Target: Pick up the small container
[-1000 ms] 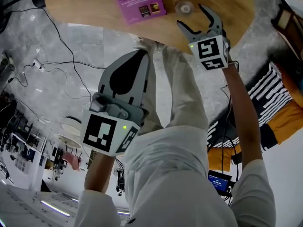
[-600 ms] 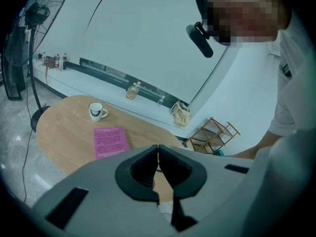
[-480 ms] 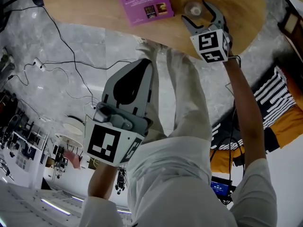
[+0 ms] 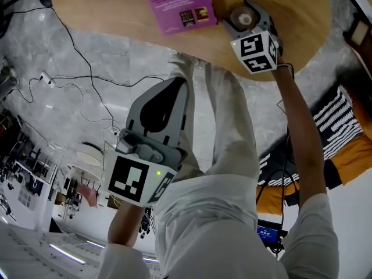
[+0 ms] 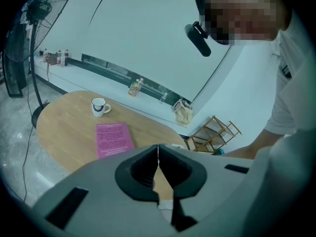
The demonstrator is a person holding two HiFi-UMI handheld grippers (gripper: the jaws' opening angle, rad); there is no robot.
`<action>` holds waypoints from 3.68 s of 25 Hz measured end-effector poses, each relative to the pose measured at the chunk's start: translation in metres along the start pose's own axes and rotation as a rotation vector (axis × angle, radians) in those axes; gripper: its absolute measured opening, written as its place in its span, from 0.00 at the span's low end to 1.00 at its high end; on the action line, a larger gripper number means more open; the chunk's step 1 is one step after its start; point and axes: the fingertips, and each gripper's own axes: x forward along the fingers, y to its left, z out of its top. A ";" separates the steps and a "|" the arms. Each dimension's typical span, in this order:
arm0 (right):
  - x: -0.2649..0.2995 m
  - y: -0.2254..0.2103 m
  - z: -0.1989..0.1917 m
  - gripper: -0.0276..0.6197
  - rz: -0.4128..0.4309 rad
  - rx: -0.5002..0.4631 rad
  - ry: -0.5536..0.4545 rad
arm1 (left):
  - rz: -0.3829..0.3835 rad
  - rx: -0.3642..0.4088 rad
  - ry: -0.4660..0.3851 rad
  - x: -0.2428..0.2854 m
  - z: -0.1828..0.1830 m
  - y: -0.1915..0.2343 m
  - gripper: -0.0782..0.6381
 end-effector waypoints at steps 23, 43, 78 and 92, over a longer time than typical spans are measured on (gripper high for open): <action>-0.034 -0.009 0.014 0.57 -0.012 0.067 -0.002 | -0.021 0.011 -0.031 -0.013 0.018 -0.017 0.14; -0.134 -0.017 0.070 0.57 -0.034 0.040 -0.062 | -0.042 0.022 -0.152 -0.047 0.061 -0.063 0.14; -0.361 -0.024 0.193 0.57 -0.175 0.171 -0.171 | 0.095 0.049 -0.462 -0.178 0.156 -0.110 0.14; -0.445 -0.021 0.225 0.57 -0.239 0.242 -0.260 | 0.126 0.082 -0.571 -0.226 0.173 -0.115 0.14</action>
